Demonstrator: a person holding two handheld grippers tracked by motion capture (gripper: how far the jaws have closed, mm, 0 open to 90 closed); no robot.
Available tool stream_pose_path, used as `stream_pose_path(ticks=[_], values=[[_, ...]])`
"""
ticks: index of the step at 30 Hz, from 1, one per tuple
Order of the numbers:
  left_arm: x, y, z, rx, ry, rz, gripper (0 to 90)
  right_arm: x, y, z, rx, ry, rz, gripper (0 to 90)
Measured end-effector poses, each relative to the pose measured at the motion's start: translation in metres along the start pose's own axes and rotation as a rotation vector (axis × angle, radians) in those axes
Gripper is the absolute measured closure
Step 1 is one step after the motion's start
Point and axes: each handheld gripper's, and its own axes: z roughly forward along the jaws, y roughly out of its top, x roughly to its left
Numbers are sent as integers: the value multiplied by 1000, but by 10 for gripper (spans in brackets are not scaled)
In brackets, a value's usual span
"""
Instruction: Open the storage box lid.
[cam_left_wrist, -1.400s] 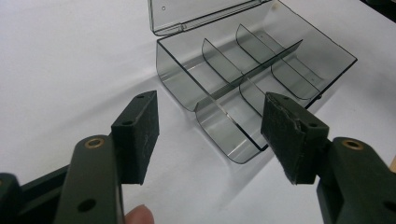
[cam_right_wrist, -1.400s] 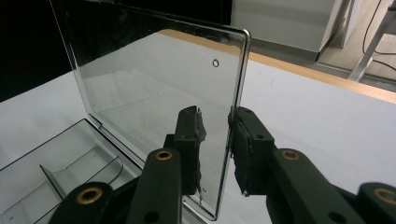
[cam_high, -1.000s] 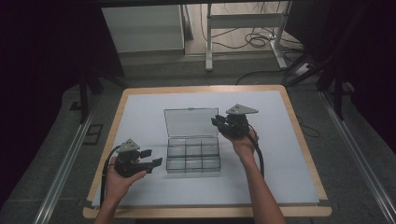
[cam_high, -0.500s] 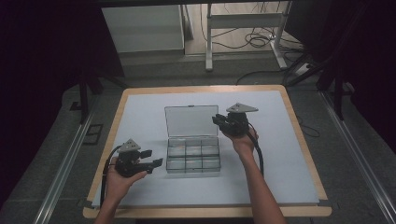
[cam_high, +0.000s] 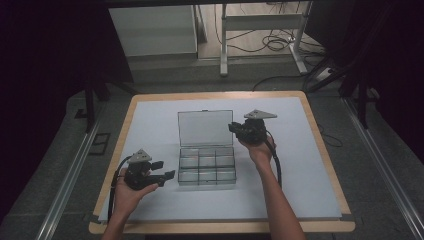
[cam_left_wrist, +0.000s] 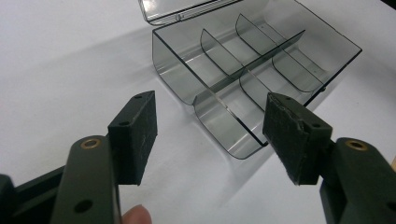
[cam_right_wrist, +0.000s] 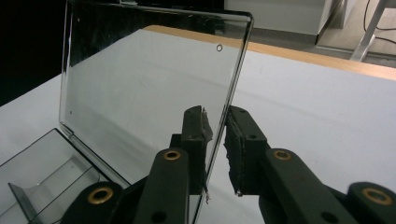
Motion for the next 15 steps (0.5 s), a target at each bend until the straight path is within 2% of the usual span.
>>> stream_pose_path(ticks=[2,4,7,11,15], values=[[0,0,1,3,0,2,360,-1,-1,2,3,-3,7,755],[0,0,2,5,0,1,359,-2,-2,6,23,-25,0,737],[1,-1,2,7,0,-2,359,-6,-7,12,38,-26,24,705],[2,-2,4,20,-2,-5,357,-9,-13,21,81,-76,37,616],[3,-1,4,19,-3,-5,357,-8,-13,17,80,-79,34,563]])
